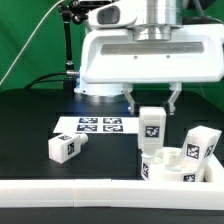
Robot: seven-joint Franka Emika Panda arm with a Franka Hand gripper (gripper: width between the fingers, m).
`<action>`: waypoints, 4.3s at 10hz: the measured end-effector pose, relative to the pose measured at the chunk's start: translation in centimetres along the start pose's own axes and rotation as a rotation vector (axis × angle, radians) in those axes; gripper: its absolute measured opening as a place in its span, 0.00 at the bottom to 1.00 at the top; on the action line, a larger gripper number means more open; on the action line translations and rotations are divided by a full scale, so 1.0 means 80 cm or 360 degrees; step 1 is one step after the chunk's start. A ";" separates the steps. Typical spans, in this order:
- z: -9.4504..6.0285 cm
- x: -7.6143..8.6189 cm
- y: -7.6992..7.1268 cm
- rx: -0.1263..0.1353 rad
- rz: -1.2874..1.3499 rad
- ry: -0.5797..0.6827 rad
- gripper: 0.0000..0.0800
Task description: Assemble stool
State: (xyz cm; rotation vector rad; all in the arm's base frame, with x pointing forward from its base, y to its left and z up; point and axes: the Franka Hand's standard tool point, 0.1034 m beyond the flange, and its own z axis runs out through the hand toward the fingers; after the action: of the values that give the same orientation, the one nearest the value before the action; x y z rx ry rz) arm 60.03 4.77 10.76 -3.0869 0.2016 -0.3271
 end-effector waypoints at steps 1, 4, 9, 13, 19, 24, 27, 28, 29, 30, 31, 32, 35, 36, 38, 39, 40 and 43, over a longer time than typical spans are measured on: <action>0.001 -0.002 -0.003 0.0000 -0.0010 -0.0001 0.42; 0.002 -0.002 0.000 -0.0002 -0.0005 0.0000 0.42; 0.013 -0.013 0.003 -0.0014 -0.0009 -0.0003 0.42; 0.024 -0.018 0.002 -0.0023 -0.0021 0.0035 0.42; 0.024 -0.016 0.002 -0.0025 -0.0025 0.0085 0.52; 0.012 -0.011 0.008 -0.0016 -0.0013 0.0058 0.81; 0.007 -0.009 0.009 -0.0010 -0.0005 0.0040 0.81; 0.007 -0.012 0.009 -0.0009 -0.0001 -0.0013 0.81; 0.009 -0.012 0.009 -0.0009 0.0001 -0.0017 0.81; 0.011 -0.017 0.008 -0.0010 -0.0001 -0.0057 0.81; 0.011 -0.024 0.005 -0.0004 0.0004 -0.0246 0.81; 0.011 -0.018 0.003 -0.0001 0.0009 -0.0354 0.81; 0.018 -0.007 0.006 -0.0006 0.0015 -0.0448 0.81; 0.020 -0.008 0.007 -0.0008 0.0016 -0.0448 0.81; 0.026 -0.009 0.009 -0.0013 0.0017 -0.0438 0.81; 0.027 -0.010 0.009 -0.0014 0.0017 -0.0433 0.68; 0.028 -0.009 0.008 -0.0013 0.0014 -0.0419 0.50; 0.028 -0.009 0.008 -0.0015 0.0033 -0.0419 0.42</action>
Offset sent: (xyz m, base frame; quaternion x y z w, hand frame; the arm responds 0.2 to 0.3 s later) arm 0.0000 0.0000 0.0000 0.0000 0.0000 0.0000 1.0000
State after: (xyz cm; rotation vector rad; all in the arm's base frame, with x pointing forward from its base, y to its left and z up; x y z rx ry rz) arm 59.69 4.26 8.38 -3.0919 0.2259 0.0818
